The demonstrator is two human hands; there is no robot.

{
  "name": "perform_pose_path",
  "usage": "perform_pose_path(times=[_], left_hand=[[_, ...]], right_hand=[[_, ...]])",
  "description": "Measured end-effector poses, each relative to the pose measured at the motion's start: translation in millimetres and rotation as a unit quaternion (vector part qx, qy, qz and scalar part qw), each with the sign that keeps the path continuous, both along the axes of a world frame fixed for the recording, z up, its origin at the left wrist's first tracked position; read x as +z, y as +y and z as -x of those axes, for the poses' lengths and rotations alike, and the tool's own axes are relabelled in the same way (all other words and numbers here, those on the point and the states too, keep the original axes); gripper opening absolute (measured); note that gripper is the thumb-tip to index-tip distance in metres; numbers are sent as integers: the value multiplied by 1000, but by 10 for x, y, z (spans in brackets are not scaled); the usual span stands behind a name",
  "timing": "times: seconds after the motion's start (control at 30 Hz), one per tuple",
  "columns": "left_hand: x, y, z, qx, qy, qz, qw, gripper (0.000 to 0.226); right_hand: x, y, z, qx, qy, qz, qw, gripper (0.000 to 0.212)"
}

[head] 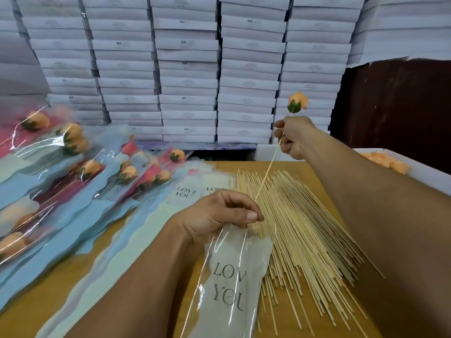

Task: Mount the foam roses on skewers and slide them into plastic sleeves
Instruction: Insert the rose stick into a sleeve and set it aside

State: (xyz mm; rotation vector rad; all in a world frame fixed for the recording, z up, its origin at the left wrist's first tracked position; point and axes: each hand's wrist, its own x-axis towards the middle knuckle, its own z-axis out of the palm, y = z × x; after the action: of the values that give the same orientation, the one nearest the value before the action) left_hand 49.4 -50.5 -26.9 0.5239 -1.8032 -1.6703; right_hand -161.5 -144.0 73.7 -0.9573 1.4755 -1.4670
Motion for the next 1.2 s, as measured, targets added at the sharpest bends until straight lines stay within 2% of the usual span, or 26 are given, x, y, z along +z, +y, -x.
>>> perform_pose_path(times=[0.27,0.4,0.67,0.83,0.97,1.1,1.2], left_hand=[[-23,-48,14,3,-2,-9,1000,11],[-58,-83,20,17,11,-21,1000,8],[-87,-128,65,92,59,-7,994,13],[-113,-178,83,128,89,-7,988,11],[-110,-191,93,145,78,-19,986,19],[-91,-159,133,165,81,-37,982,41],[-85,-150,137,174,80,-37,981,28]], right_hand=[[-190,41,-79,42,-1,-17,999,29],[-329,152,-160,75,-34,-15,996,28],[-595,514,-273,169,-61,-29,983,26],[-713,728,-272,221,25,-31,974,30],[-768,827,-279,247,75,-20,966,34],[-810,899,-304,248,138,-1,959,32],[-850,916,-339,267,149,10,952,30]])
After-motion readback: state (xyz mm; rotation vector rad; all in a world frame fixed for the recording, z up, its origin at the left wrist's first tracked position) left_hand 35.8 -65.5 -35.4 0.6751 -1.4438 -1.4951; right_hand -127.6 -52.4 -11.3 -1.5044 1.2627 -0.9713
